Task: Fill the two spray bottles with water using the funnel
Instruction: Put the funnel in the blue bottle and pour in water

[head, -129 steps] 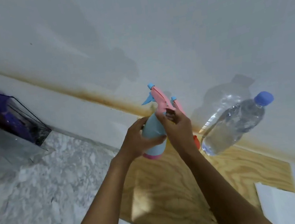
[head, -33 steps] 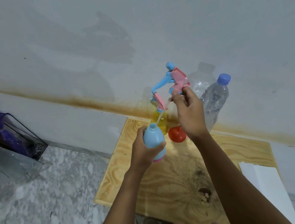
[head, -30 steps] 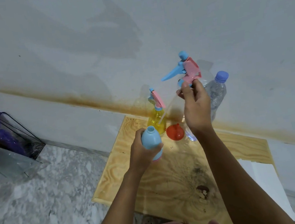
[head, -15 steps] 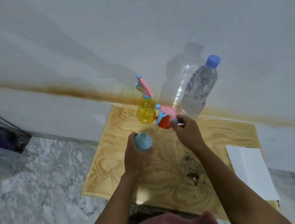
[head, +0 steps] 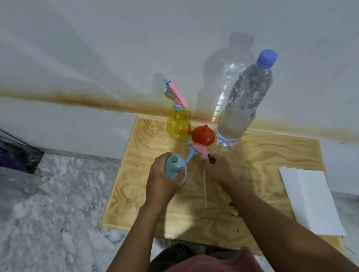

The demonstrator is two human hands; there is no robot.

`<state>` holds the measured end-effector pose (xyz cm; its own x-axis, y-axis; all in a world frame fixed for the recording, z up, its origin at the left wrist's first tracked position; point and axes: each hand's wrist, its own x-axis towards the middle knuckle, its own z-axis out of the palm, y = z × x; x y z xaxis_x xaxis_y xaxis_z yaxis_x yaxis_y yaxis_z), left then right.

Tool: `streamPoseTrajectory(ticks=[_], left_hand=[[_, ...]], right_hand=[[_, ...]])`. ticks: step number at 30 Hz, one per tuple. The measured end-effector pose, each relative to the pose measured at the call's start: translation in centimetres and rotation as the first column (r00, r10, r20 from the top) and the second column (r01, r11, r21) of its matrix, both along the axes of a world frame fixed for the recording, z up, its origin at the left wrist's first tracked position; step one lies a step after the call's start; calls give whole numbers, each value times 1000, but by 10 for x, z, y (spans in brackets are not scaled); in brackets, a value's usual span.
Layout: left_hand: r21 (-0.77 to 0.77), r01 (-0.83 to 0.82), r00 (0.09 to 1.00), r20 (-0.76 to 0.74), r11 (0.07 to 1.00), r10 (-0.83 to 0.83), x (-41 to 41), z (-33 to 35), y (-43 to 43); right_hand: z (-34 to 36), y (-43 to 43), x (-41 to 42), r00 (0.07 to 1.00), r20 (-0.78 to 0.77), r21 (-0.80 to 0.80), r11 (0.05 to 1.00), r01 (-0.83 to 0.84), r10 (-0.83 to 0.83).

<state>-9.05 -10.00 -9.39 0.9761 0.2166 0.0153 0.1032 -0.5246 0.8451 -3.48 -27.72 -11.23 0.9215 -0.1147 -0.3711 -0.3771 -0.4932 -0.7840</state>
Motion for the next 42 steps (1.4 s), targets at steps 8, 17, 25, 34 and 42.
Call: streamPoseTrajectory(ticks=[8, 17, 25, 34, 42], left_hand=[[-56, 20, 995, -91, 998, -25, 3, 8, 5], [-135, 71, 988, -124, 988, -88, 1, 13, 17], [-130, 85, 984, -143, 988, -104, 9, 11, 19], [-154, 105, 975, -181, 982, -132, 17, 12, 22], [-198, 96, 970, -203, 976, -137, 17, 15, 22]], right_hand=[[-13, 3, -4, 1000, -3, -65, 998, 10, -10], [-15, -1, -6, 999, -12, -149, 988, 38, -40], [-21, -9, -8, 999, 42, -108, 994, 11, -7], [-10, -10, 28, 992, 128, -199, 980, 7, 19], [6, 13, 77, 992, 94, -51, 995, 91, -86]])
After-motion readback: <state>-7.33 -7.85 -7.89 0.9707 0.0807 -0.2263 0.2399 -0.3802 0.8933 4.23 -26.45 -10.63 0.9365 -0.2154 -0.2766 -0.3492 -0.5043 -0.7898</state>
